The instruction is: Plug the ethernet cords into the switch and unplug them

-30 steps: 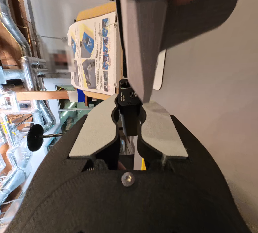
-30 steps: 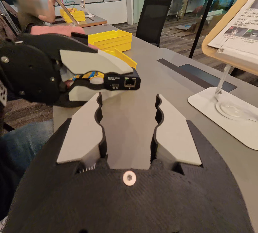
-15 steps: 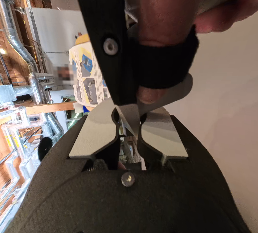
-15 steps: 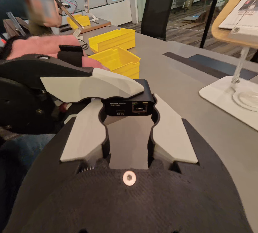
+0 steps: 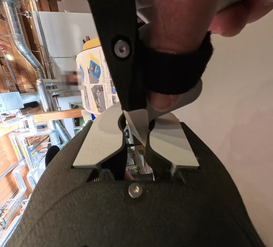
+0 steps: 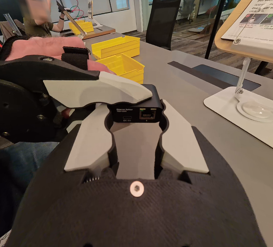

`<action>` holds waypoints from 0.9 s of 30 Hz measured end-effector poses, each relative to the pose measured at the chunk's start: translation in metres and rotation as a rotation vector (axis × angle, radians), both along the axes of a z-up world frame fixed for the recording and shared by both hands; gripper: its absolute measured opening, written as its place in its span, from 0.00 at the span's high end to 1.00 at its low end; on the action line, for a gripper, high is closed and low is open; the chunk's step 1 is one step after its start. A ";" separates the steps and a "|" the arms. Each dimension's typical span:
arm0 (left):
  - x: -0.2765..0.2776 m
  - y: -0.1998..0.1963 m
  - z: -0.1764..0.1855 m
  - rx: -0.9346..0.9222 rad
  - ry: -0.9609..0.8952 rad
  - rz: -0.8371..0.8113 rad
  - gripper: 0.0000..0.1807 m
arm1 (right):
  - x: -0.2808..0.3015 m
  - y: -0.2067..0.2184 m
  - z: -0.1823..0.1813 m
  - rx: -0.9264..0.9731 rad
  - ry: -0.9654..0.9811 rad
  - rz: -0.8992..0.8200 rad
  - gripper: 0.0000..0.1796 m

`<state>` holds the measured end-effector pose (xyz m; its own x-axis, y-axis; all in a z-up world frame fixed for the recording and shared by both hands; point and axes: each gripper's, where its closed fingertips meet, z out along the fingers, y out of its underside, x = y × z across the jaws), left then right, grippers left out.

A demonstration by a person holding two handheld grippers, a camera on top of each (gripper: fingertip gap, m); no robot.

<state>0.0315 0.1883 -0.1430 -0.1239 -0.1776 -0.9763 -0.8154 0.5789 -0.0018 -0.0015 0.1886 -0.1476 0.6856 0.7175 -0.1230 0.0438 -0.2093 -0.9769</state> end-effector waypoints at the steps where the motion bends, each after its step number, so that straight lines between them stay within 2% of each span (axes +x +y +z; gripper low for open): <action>1: 0.000 0.000 0.000 -0.003 -0.002 -0.003 0.87 | 0.000 0.000 0.001 0.004 -0.001 0.003 0.66; 4: 0.000 -0.001 0.002 -0.046 -0.018 0.000 0.85 | 0.002 -0.001 0.003 0.011 0.008 0.012 0.66; 6: -0.004 -0.001 0.005 -0.065 -0.019 0.009 0.75 | 0.007 -0.001 0.003 0.010 0.014 0.014 0.66; 9: -0.017 -0.011 0.018 -0.164 -0.080 -0.012 0.71 | 0.018 -0.004 0.006 0.005 0.062 0.039 0.66; 11: -0.038 -0.012 0.028 -0.214 -0.119 0.009 0.72 | 0.025 -0.007 0.006 0.018 0.048 0.038 0.66; 13: -0.067 -0.009 0.036 -0.261 -0.147 0.031 0.73 | 0.032 -0.010 0.006 0.026 0.047 0.039 0.66; 18: -0.181 0.014 0.039 -0.390 -0.133 0.237 0.75 | 0.045 -0.020 0.004 0.026 0.097 0.058 0.66; 23: -0.288 0.021 0.020 -0.471 -0.070 0.428 0.77 | 0.055 -0.027 0.001 0.051 0.112 0.078 0.66; 27: -0.341 0.021 -0.015 -0.558 -0.037 0.530 0.79 | 0.060 -0.032 -0.007 0.060 0.123 0.093 0.66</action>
<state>-0.3099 0.2089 -0.1577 0.1460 -0.6718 -0.7262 -0.9773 0.0158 -0.2111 0.0581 0.1568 -0.1546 0.5983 0.7858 -0.1567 -0.0603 -0.1508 -0.9867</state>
